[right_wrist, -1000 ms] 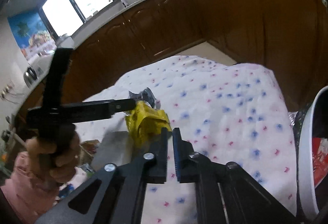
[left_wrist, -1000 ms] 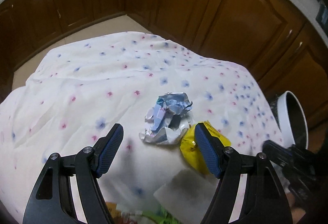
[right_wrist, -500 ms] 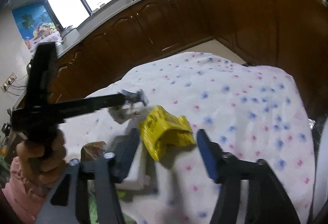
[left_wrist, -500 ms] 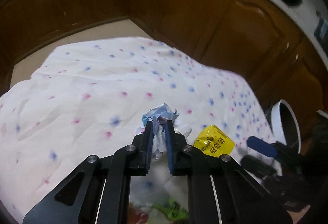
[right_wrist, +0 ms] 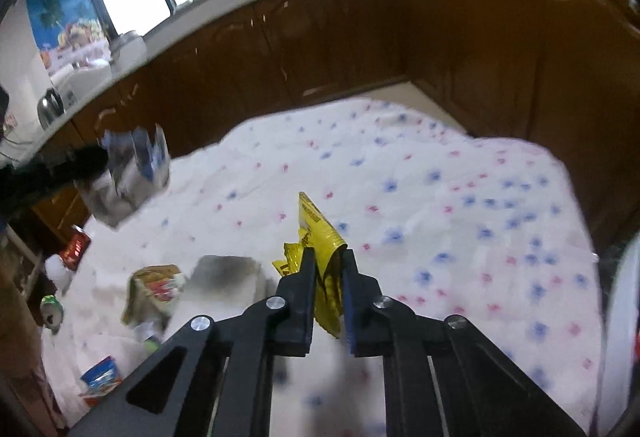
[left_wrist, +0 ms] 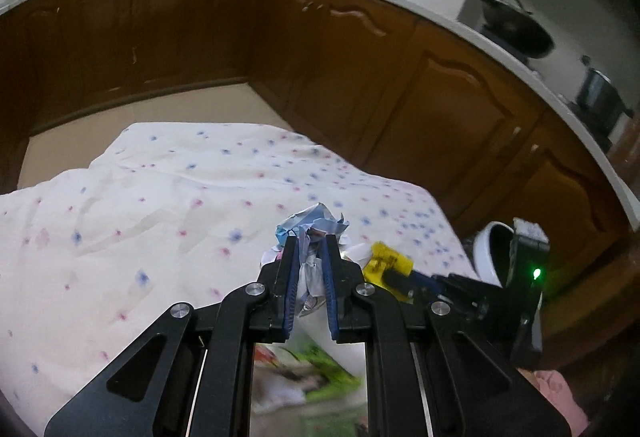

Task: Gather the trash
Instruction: 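Carry both wrappers over the bin and open both tools to drop them, then move both tools back over the remaining trash on the table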

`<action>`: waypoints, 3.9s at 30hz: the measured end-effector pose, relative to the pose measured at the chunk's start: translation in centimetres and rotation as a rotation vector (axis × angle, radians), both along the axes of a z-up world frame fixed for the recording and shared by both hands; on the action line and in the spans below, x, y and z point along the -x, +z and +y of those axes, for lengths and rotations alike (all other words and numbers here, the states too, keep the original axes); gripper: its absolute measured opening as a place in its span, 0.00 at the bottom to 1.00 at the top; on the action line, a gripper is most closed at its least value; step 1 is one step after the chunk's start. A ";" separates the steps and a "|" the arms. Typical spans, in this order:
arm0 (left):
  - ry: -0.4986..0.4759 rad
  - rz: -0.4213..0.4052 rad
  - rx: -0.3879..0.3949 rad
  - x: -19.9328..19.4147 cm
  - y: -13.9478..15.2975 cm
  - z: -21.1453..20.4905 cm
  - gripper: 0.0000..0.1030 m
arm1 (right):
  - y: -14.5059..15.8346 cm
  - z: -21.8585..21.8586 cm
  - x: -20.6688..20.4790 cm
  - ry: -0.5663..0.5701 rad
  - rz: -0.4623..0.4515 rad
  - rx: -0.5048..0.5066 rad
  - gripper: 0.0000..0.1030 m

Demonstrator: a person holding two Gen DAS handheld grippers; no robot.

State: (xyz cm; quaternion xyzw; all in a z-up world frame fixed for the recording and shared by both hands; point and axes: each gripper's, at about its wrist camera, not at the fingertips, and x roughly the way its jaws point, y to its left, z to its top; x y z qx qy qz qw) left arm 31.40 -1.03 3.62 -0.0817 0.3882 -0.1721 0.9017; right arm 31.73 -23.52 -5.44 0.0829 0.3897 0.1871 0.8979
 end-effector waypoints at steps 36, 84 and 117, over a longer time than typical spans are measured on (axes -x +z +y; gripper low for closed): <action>-0.361 -0.034 0.015 10.8 -0.8 -22.4 0.10 | 5.4 -21.8 19.3 -0.460 -0.159 -0.005 0.11; -0.287 0.014 0.005 6.8 -3.9 -24.3 0.67 | 3.7 -25.1 16.3 -0.526 -0.130 -0.111 0.74; 0.050 0.054 -0.049 17.7 -5.3 4.6 0.68 | 2.8 -0.8 17.2 0.249 -0.079 0.005 0.77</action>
